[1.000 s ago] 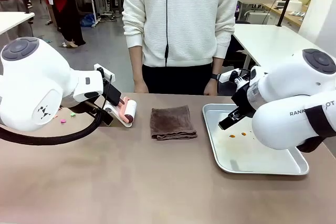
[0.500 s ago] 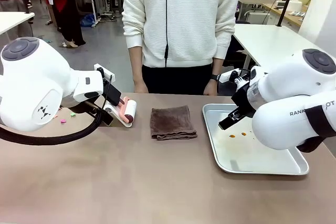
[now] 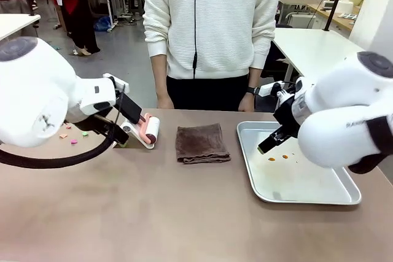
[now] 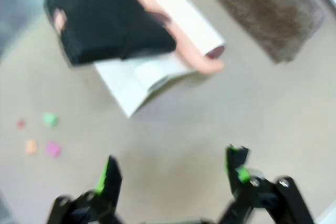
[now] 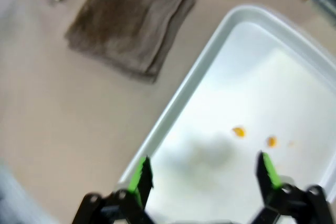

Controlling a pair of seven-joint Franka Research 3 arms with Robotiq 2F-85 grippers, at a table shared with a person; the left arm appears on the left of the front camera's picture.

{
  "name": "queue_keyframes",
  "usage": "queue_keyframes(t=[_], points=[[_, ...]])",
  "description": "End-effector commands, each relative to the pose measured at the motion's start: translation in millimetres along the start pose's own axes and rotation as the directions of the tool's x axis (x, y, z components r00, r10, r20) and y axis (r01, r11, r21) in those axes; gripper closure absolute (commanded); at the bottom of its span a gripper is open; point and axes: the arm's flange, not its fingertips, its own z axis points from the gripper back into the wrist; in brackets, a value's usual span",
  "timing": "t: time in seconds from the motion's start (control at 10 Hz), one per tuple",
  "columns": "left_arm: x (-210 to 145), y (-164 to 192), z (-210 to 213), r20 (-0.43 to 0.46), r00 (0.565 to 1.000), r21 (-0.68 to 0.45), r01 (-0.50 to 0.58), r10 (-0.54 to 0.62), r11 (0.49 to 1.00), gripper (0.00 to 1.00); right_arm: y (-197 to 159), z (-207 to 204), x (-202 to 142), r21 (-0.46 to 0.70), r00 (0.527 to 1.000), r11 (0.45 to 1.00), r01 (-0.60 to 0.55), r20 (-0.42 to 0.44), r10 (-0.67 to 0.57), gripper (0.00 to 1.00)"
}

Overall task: Clean the surface of the table.
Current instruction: Hold the Lint Roller with your left hand and the towel with your right hand.

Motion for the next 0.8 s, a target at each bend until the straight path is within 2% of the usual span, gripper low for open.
queue_keyframes(t=[0.0,0.2,0.3,0.5,0.6,0.7], points=[[-21,14,69,-0.056,0.977,-0.039,-0.206,0.204,0.978,0.0,-16,59,-19,0.199,0.981,0.961,0.19,-0.07,-0.179,0.0],[-37,34,107,-0.011,0.964,-0.23,-0.261,0.266,0.937,0.0,-26,92,-38,0.323,0.944,0.887,0.33,-0.103,-0.313,0.0],[-47,50,125,0.02,0.952,-0.338,-0.282,0.306,0.898,0.0,-33,109,-55,0.357,0.919,0.849,0.389,-0.093,-0.382,0.0],[-73,92,151,0.032,0.913,-0.529,-0.33,0.407,0.782,0.0,-52,141,-100,0.413,0.848,0.763,0.497,-0.045,-0.528,0.0],[-98,119,162,0.045,0.885,-0.587,-0.352,0.463,0.729,0.0,-67,159,-131,0.469,0.796,0.703,0.534,0.002,-0.606,0.0],[-121,137,173,0.073,0.853,-0.629,-0.363,0.517,0.687,0.0,-86,172,-156,0.503,0.715,0.625,0.597,0.02,-0.699,0.0]])
